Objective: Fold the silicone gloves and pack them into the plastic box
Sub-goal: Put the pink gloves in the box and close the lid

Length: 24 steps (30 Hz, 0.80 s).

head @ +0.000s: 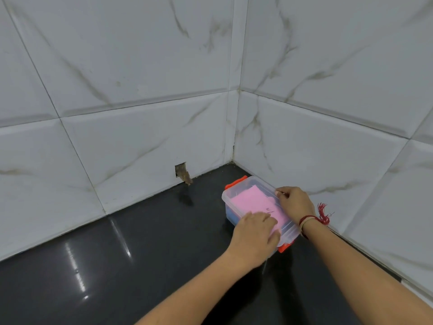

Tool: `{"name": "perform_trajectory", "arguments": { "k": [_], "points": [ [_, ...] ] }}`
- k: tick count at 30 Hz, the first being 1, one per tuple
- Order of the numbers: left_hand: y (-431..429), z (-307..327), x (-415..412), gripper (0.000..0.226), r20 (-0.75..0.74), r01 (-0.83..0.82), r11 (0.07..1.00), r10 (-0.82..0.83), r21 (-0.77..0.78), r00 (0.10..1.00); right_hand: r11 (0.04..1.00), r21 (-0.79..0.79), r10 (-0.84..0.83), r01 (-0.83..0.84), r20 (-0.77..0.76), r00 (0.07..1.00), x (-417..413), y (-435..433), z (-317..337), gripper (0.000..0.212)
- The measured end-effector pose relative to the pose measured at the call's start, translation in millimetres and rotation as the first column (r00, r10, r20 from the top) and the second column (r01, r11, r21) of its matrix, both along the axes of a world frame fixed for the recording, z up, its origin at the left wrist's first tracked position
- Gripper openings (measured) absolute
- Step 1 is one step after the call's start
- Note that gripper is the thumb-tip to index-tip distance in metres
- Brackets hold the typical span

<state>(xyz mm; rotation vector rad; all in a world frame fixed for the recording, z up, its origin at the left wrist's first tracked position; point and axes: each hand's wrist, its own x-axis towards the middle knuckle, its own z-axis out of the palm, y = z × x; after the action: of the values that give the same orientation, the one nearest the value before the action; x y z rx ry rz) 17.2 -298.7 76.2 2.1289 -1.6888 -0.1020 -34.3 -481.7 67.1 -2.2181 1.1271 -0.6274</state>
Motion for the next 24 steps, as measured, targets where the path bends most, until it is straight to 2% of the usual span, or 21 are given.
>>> {"name": "perform_trajectory", "arguments": {
  "k": [6,10,13,17,21,24],
  "points": [
    [3,-1,-7,0.077,0.321,0.090,0.980,-0.144,0.177,0.936,0.999,0.036,0.031,-0.031,0.001,1.000,-1,1,4,0.024],
    [-1,-17,-15,0.071,0.491,0.026,0.984,-0.111,0.177,0.864,0.979,0.194,0.052,-0.057,0.034,0.998,-9,2,7,0.030],
    [-2,-24,-17,0.067,0.527,-0.017,0.987,-0.070,0.158,0.847,0.940,0.341,-0.001,-0.028,0.084,0.996,-31,8,5,0.030],
    [-4,-26,-15,0.061,0.524,0.006,0.991,-0.075,0.132,0.848,0.811,0.583,-0.153,0.037,0.151,0.977,-70,31,-5,0.041],
    [-4,-28,-13,0.067,0.548,0.018,0.995,-0.071,0.102,0.834,0.640,0.767,-0.174,-0.039,0.194,0.965,-87,47,-5,0.045],
    [-1,-28,-14,0.077,0.540,0.033,0.999,-0.042,0.027,0.841,0.532,0.842,-0.235,-0.087,0.246,0.940,-94,55,-5,0.037]
  ]
}}
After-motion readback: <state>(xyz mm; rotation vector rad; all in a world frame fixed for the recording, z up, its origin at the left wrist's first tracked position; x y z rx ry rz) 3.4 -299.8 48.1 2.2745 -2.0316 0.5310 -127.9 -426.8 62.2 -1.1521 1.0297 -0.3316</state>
